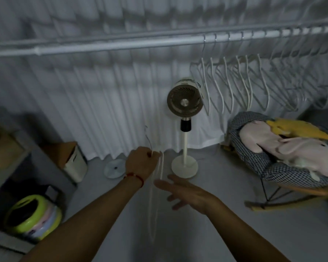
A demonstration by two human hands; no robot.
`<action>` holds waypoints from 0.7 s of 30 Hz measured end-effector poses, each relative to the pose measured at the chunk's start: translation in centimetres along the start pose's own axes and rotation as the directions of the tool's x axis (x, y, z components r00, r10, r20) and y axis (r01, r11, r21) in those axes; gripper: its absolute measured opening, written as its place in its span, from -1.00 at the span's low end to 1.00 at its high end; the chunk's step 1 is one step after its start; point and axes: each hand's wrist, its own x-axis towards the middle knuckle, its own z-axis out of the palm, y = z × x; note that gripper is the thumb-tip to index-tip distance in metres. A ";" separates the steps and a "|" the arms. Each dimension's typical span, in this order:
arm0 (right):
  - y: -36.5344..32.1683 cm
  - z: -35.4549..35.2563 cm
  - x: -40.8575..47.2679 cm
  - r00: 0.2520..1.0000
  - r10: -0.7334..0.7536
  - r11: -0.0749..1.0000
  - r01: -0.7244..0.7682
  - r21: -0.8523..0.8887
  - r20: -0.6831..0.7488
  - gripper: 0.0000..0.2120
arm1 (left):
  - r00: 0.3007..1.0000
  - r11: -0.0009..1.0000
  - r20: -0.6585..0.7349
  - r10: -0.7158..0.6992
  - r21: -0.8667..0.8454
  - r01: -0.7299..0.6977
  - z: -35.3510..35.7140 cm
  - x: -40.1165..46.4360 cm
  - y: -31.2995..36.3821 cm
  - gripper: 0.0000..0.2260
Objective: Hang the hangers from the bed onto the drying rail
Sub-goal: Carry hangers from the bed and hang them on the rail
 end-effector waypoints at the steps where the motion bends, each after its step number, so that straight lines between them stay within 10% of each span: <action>1: -0.5 0.1 0.3 0.999 0.000 0.999 -0.002 0.033 0.051 0.12 | 0.999 0.999 -0.031 -0.024 -0.042 0.023 -0.1 0.6 0.8 -0.55; 6: -2.6 -1.4 3.1 0.998 -0.065 0.943 0.070 0.326 -0.026 -0.22 | 0.999 0.986 -0.044 -0.017 -0.164 0.010 -0.4 5.3 4.7 -0.56; 11: -6.8 -4.9 2.6 0.946 -0.180 0.956 0.233 0.178 -0.269 -0.66 | 0.967 0.962 -0.048 0.250 -0.101 -0.253 -4.1 11.1 8.0 -0.61; 14: -9.5 -7.7 2.1 0.896 -0.234 0.955 0.285 0.083 -0.378 -0.59 | 0.748 0.812 -0.330 0.576 0.129 -0.569 -7.9 16.1 9.1 -0.87; 17: -13.1 -10.3 2.3 0.842 -0.274 0.939 0.339 0.060 -0.465 -0.65 | 0.512 0.646 -0.394 0.763 0.440 -0.624 -10.9 21.8 10.4 -0.63; 21: -18.6 -12.1 1.5 0.810 -0.316 0.934 0.357 -0.011 -0.494 -0.81 | 0.601 0.614 -0.260 0.756 0.601 -0.512 -13.1 27.1 11.4 -0.33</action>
